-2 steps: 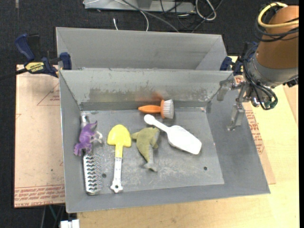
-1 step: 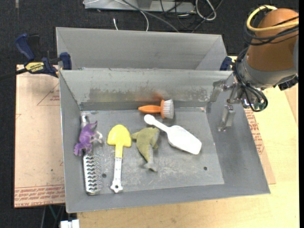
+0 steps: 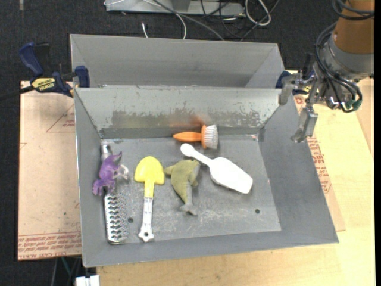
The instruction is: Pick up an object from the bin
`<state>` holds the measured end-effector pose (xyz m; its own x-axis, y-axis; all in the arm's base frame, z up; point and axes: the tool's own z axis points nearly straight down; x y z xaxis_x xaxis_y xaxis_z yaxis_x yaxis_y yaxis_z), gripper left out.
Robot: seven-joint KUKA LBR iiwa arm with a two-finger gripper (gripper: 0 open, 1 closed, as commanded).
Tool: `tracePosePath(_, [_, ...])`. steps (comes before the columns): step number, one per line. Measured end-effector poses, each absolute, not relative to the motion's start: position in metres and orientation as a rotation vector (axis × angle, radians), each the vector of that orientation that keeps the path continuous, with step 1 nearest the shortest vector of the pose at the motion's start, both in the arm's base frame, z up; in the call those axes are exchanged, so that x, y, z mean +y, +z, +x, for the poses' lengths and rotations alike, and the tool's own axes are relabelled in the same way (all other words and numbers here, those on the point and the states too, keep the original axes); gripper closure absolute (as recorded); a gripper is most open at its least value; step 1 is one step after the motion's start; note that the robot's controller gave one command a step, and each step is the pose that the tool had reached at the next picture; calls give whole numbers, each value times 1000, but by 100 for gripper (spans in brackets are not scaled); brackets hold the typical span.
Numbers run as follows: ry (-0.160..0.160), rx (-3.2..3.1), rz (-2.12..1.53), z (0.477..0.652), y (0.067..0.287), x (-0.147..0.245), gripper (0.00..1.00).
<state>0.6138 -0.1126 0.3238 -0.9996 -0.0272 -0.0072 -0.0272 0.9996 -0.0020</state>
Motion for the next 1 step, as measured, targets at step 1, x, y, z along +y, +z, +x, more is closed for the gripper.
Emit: tracePosePath(1, [4,3139,0,609,248,-94,0])
